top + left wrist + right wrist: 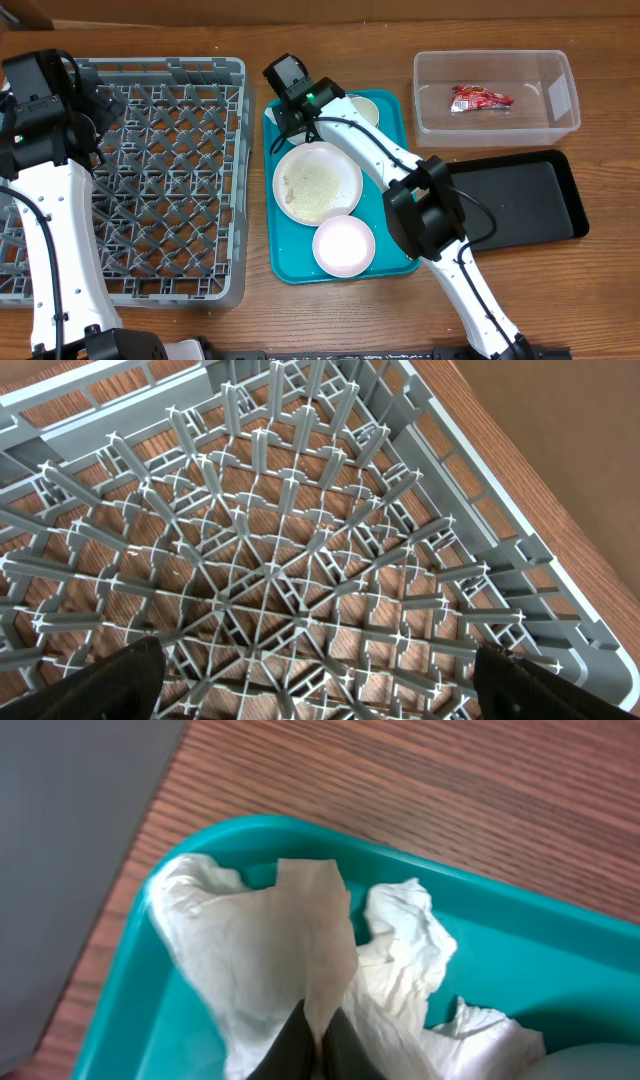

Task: Sort waste into correct bins and load items into the dishwasher
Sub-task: 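Move the right gripper back and grasp the white tissue, then carry the tissue right and release it into the clear bin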

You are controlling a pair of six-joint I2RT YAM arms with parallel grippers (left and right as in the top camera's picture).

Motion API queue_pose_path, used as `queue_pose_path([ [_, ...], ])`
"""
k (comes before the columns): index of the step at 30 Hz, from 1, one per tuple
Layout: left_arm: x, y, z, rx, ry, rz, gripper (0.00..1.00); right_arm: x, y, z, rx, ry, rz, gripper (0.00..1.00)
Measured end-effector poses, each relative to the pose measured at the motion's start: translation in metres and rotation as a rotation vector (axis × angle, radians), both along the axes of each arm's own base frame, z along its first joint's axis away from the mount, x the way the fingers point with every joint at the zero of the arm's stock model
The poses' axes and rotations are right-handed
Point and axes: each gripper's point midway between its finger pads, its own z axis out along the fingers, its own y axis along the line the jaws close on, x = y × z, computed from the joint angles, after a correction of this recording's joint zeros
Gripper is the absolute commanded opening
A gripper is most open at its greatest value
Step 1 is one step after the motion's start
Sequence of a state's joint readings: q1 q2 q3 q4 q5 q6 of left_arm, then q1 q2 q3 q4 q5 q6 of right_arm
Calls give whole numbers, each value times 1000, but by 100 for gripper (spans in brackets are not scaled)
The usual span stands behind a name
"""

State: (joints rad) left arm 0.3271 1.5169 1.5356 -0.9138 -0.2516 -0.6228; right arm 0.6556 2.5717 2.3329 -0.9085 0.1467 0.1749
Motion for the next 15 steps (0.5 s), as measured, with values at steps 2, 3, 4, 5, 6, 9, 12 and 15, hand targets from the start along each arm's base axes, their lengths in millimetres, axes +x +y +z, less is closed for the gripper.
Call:
queue_pose_path([
  [2,0,0,0,0,0,0,100,2,5,8,19,-12,-9,4],
  [3,0,0,0,0,0,0,100,2,6,11,28,-17,-14,4],
  [4,0,0,0,0,0,0,100,3,8,19,45,-25,-26,4],
  [5,0,0,0,0,0,0,100,4,9,24,56,-32,-35,4],
  [6,0,0,0,0,0,0,100,6,10,33,72,-41,-48,4],
  [9,0,0,0,0,0,0,100,12,4,71,126,-86,-102,4],
  [12,0,0,0,0,0,0,100,25,-22,129,187,-167,-204,4],
  [15,0,0,0,0,0,0,100,41,-77,196,262,-250,-351,4],
])
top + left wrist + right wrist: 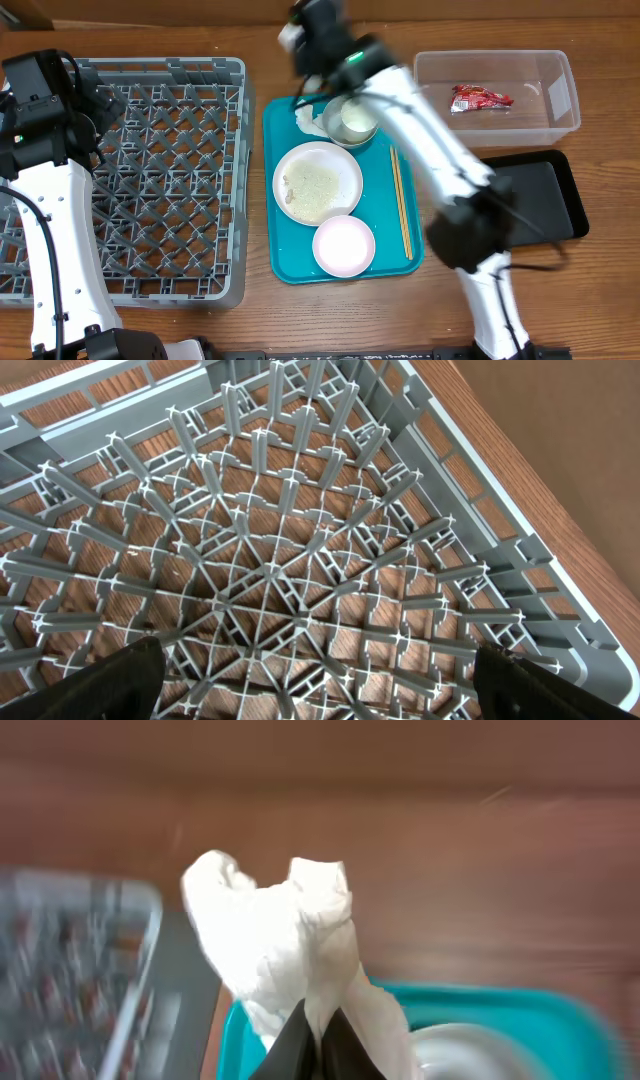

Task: Sort waste into correct bins and load items into the dishwasher
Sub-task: 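Carry the tissue right and release it into the clear bin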

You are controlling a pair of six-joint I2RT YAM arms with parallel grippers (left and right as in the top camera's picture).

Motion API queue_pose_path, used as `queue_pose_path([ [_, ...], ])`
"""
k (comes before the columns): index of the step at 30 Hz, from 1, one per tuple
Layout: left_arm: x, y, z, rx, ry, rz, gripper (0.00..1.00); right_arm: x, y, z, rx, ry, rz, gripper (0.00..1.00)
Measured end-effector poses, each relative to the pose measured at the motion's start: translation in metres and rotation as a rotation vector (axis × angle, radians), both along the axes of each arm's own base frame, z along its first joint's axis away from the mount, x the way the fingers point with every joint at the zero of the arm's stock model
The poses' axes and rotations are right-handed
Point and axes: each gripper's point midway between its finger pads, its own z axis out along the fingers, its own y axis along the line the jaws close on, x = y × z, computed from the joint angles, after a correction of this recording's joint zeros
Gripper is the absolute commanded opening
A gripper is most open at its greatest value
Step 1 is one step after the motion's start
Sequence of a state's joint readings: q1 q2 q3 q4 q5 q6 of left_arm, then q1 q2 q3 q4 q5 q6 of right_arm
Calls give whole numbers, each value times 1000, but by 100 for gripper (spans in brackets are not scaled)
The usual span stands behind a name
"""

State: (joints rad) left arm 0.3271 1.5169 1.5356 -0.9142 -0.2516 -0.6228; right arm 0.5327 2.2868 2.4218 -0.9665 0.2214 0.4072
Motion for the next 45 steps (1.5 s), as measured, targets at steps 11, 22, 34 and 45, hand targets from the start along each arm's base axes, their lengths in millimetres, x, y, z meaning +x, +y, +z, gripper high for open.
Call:
queue_pose_path([
  [11,0,0,0,0,0,0,100,-2,-287,58,179,72,-660,12],
  [22,0,0,0,0,0,0,100,6,-311,-46,279,340,-744,100],
  [34,0,0,0,0,0,0,100,14,-244,-48,335,370,-513,99],
  [45,0,0,0,0,0,0,100,-9,-4,-5,148,118,122,91],
])
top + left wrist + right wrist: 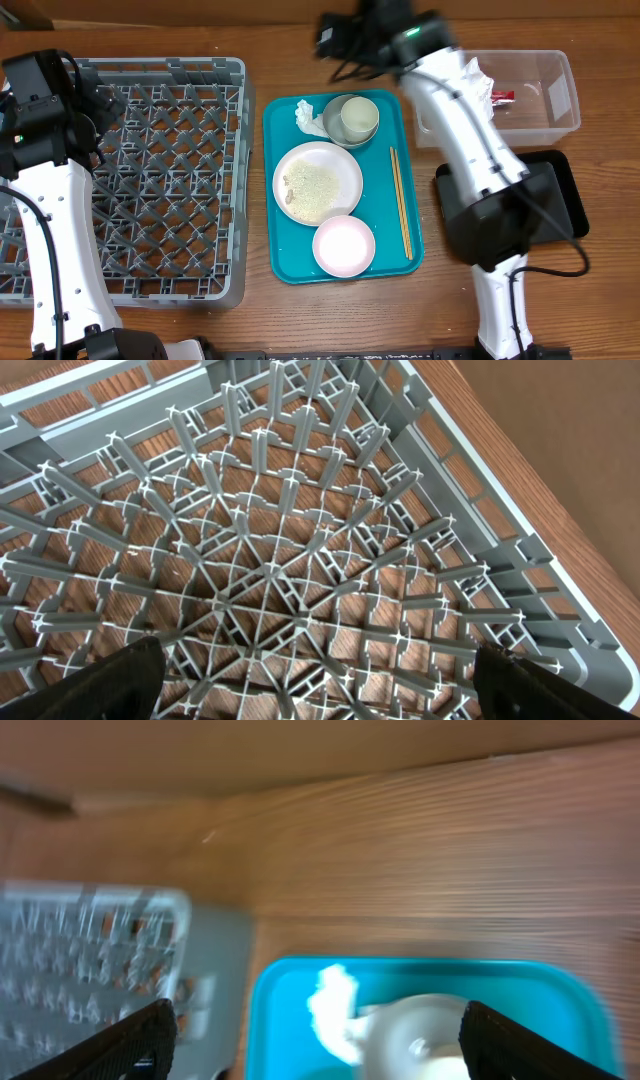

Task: Sort waste into correct bins and load items into the dishwasher

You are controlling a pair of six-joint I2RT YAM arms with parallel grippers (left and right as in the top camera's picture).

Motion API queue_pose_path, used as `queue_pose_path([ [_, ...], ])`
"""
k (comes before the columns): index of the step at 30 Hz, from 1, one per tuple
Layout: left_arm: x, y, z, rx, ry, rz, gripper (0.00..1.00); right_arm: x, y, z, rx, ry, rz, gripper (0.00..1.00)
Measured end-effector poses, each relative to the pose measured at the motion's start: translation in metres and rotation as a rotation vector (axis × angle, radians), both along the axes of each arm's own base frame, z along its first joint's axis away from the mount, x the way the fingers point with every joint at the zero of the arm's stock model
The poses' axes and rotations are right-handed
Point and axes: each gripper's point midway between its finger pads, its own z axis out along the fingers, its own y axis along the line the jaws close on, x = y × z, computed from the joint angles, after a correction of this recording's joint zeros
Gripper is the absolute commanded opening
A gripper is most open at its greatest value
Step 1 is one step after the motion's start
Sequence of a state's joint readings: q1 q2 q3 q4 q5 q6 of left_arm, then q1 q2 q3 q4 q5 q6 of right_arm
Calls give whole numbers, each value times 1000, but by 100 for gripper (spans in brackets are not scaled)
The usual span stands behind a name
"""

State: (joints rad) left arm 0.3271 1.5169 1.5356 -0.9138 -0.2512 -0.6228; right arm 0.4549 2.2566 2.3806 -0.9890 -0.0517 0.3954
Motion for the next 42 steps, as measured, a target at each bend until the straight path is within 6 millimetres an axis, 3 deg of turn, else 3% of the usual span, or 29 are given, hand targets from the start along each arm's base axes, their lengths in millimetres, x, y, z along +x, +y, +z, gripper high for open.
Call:
queue_pose_path([
  [3,0,0,0,0,0,0,100,-15,50,-12,-86,-64,107,91],
  [6,0,0,0,0,0,0,100,-19,71,-44,-181,-69,142,90],
  [10,0,0,0,0,0,0,100,-20,80,-111,-342,-29,177,90],
  [14,0,0,0,0,0,0,100,-21,76,-154,-432,10,190,89],
  [16,0,0,0,0,0,0,100,-22,74,-166,-453,27,199,89],
  [21,0,0,0,0,0,0,100,-27,79,-180,-431,65,235,88],
  [27,0,0,0,0,0,0,100,-31,83,-188,-413,85,254,77],
  [35,0,0,0,0,0,0,100,-30,85,-194,-395,91,239,76],
  [42,0,0,0,0,0,0,100,-36,79,-217,-413,120,234,73],
])
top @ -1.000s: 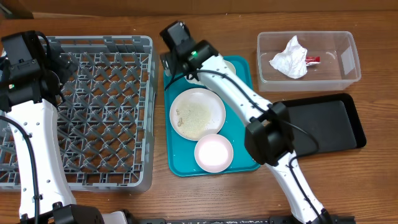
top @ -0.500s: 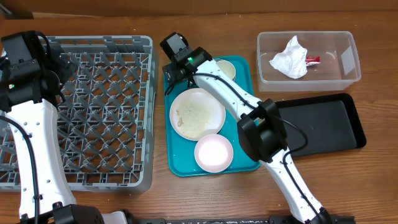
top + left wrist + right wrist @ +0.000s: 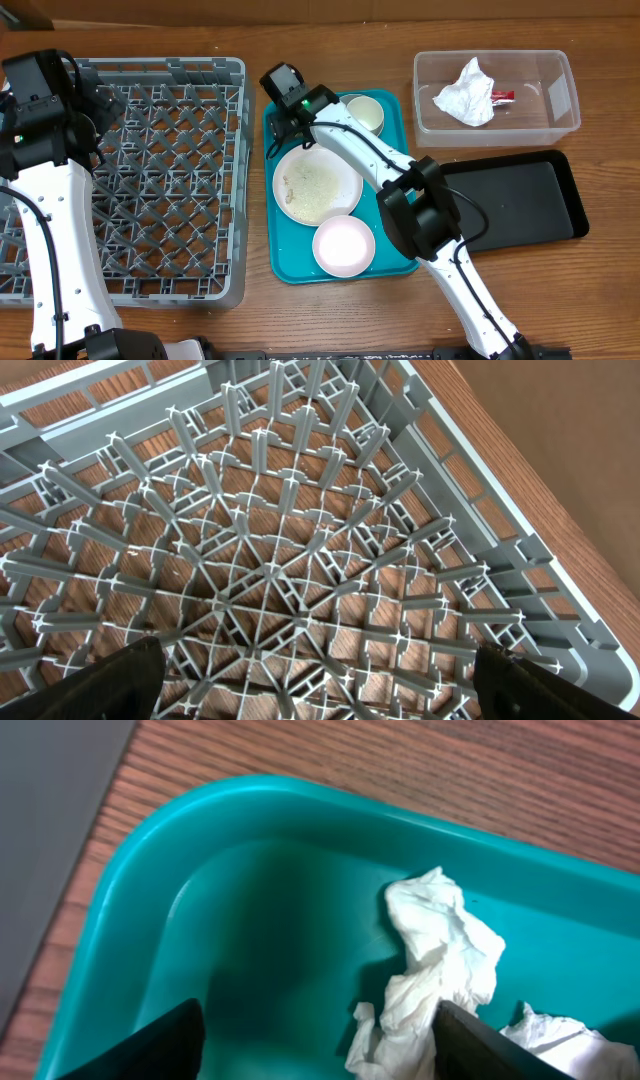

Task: Sort waste into correct bins and load items into the dishwasher

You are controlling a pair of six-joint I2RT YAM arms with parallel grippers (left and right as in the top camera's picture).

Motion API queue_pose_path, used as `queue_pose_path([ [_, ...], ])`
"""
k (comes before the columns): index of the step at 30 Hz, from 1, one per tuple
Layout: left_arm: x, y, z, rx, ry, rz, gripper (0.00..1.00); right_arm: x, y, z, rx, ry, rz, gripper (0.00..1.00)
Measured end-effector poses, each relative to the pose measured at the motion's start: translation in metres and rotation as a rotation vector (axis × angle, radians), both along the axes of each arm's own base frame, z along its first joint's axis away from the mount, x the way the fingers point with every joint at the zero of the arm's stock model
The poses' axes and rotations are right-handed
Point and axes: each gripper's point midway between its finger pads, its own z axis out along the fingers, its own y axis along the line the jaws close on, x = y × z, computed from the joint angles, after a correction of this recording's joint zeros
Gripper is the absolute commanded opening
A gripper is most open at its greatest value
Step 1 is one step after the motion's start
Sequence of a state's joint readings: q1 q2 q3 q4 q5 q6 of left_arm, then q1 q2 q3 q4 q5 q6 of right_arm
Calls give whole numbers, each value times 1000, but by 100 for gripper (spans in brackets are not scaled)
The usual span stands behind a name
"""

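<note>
In the right wrist view my right gripper (image 3: 315,1055) stands open low over the far left corner of the teal tray (image 3: 160,900). A crumpled white tissue (image 3: 440,955) lies in the tray just inside its right finger. From overhead, the right gripper (image 3: 291,108) covers that corner. Another white tissue (image 3: 465,78) and a red wrapper (image 3: 501,97) lie in the clear bin (image 3: 563,100). A crumbed plate (image 3: 318,183), a bowl (image 3: 343,245) and a cup (image 3: 363,112) sit on the tray. My left gripper (image 3: 320,695) hangs open over the grey dish rack (image 3: 300,540), holding nothing.
A black tray (image 3: 520,200) lies to the right of the teal tray, below the clear bin. The dish rack (image 3: 150,180) fills the table's left side. My right arm crosses over the teal tray's right part.
My right gripper was open and high near the table's far edge. Now it is low over the tray's far left corner, open beside the remaining tissue. The left arm has not moved.
My right gripper was shut on a tissue in the tray corner, then held it raised above the tray. Later it was open up high, with the tissue at the clear bin. The tissue now lies in that bin and the gripper is back at the tray.
</note>
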State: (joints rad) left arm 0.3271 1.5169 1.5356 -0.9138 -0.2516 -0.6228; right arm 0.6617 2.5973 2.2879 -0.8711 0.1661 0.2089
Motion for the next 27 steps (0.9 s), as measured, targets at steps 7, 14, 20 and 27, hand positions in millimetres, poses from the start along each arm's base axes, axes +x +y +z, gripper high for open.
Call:
queue_pose_path([
  [7,0,0,0,0,0,0,100,3,-4,1,-19,-20,-27,59],
  [14,0,0,0,0,0,0,100,5,-8,0,-31,-28,-42,7],
  [20,0,0,0,0,0,0,100,1,-9,2,-37,-11,-57,4],
  [27,0,0,0,0,0,0,100,9,1,39,23,-53,-90,4],
])
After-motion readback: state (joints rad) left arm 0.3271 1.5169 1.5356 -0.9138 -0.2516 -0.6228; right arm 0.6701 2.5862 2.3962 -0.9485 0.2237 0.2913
